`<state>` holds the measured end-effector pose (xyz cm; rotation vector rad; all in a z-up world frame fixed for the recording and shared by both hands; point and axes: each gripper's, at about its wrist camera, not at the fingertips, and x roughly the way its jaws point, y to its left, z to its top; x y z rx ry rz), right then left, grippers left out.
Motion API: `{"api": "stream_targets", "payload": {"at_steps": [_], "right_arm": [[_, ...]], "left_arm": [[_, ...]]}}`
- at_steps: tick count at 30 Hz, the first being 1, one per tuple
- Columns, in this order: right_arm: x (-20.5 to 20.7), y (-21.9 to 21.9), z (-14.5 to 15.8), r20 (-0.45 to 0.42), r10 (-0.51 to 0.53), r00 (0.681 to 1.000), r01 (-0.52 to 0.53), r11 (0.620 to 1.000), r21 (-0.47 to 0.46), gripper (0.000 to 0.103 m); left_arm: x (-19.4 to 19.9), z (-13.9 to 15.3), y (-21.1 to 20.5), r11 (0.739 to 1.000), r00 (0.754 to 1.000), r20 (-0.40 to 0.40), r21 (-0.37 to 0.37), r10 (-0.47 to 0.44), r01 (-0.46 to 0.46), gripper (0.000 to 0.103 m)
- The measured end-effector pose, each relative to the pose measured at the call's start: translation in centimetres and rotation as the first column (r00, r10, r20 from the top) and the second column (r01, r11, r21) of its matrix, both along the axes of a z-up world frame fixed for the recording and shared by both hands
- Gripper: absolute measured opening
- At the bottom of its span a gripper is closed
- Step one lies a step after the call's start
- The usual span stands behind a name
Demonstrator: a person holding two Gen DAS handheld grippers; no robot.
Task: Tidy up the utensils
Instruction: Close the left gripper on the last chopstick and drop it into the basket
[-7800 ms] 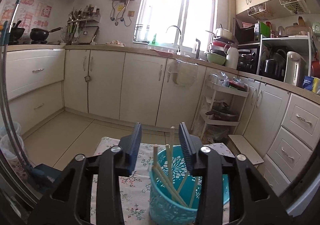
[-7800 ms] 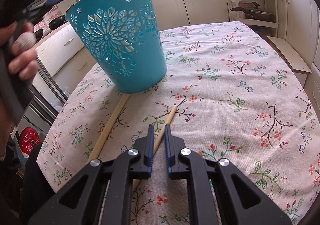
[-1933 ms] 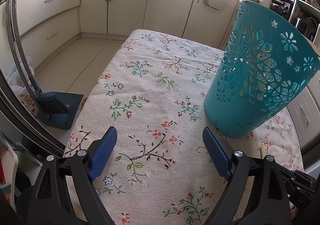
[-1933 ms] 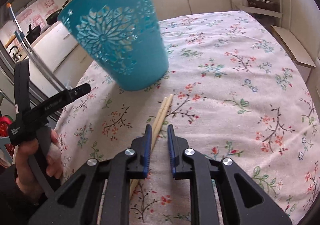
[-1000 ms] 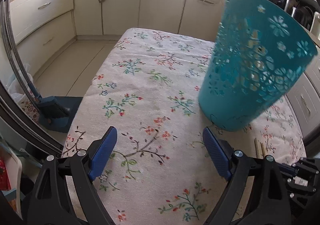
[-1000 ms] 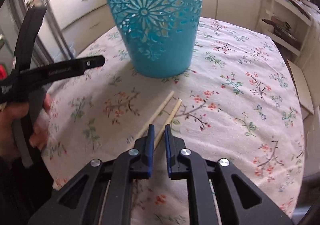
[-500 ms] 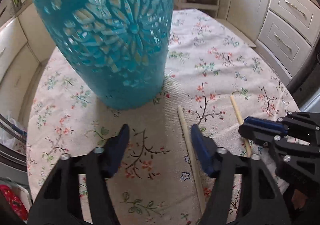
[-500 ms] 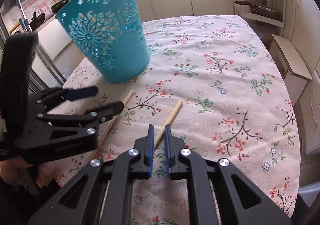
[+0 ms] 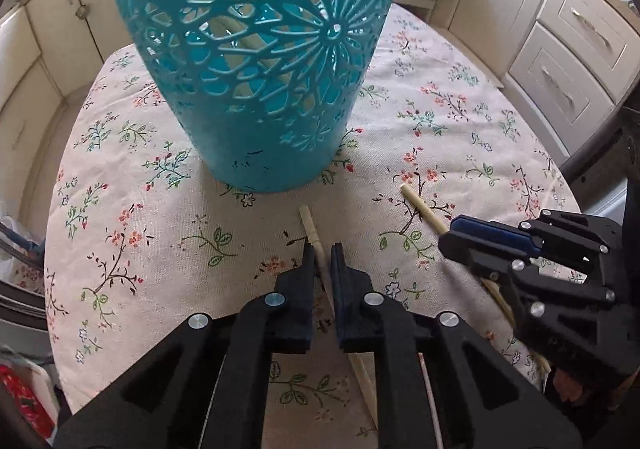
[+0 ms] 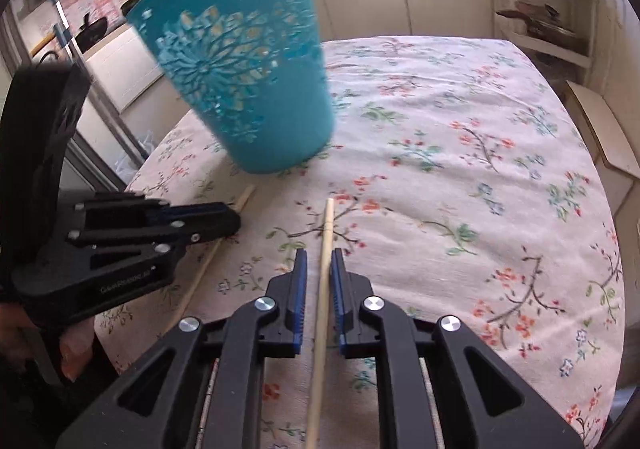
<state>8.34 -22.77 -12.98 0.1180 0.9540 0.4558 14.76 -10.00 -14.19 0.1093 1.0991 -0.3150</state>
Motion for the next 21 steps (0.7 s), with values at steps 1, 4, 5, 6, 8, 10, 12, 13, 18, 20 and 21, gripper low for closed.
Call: {"api": "stream_targets", "payload": {"at_steps": [1, 4, 5, 6, 8, 10, 12, 13, 18, 20, 21], "right_arm": [[-0.1, 0.1, 0.0, 0.005, -0.001, 1.0, 0.001, 1.0, -0.006, 0.013], [-0.2, -0.6, -0.1, 0.01, -0.028, 1.0, 0.027, 1.0, 0.01, 0.013], [-0.2, -0.9, -0.2, 0.008, -0.039, 0.999, 0.038, 0.999, 0.024, 0.013], [-0.2, -1.3, -0.3, 0.0, -0.049, 0.999, 0.049, 0.998, 0.048, 0.013], [-0.2, -1.4, -0.4, -0.002, -0.058, 0.998, 0.058, 0.996, 0.065, 0.013], [-0.2, -1.1, -0.3, 0.008, -0.056, 0.998, 0.055, 0.997, 0.051, 0.013], [-0.3, -1.0, -0.3, 0.013, -0.053, 0.999, 0.052, 0.998, 0.046, 0.015], [-0.3, -0.9, -0.2, 0.014, -0.052, 0.999, 0.052, 0.998, 0.046, 0.016], [-0.5, -0.9, -0.2, 0.011, -0.056, 0.998, 0.056, 0.997, 0.06, 0.016], [-0.5, -1.1, -0.3, 0.008, -0.057, 0.998, 0.057, 0.996, 0.067, 0.016], [-0.5, -1.1, -0.3, 0.008, -0.058, 0.998, 0.057, 0.996, 0.069, 0.016]], "left_arm": [[0.1, 0.0, 0.0, 1.0, 1.0, 0.0, 0.003, 0.001, -0.001, 0.009], [0.2, -0.2, 0.2, 1.0, 1.0, 0.0, -0.027, -0.001, 0.001, 0.005], [0.0, 0.0, 0.6, 0.998, 1.0, -0.004, -0.055, 0.004, -0.004, 0.005], [-0.4, 0.3, 1.1, 0.995, 1.0, 0.003, -0.095, 0.007, -0.007, 0.005], [-1.4, 1.5, 2.1, 0.985, 1.0, 0.02, -0.172, -0.001, 0.004, 0.005], [-2.5, 3.1, 3.2, 0.966, 0.999, 0.044, -0.255, -0.024, 0.035, 0.005], [-3.5, 5.4, 4.1, 0.934, 0.996, 0.082, -0.351, -0.045, 0.071, 0.005], [-4.0, 6.9, 4.8, 0.912, 0.993, 0.109, -0.4, -0.05, 0.09, 0.005], [-4.5, 14.1, 6.5, 0.839, 0.965, 0.264, -0.525, 0.0, 0.144, 0.005], [-4.4, 17.0, 6.8, 0.828, 0.933, 0.354, -0.539, 0.058, 0.153, 0.005], [-4.4, 18.3, 7.2, 0.83, 0.912, 0.401, -0.536, 0.087, 0.156, 0.005]]}}
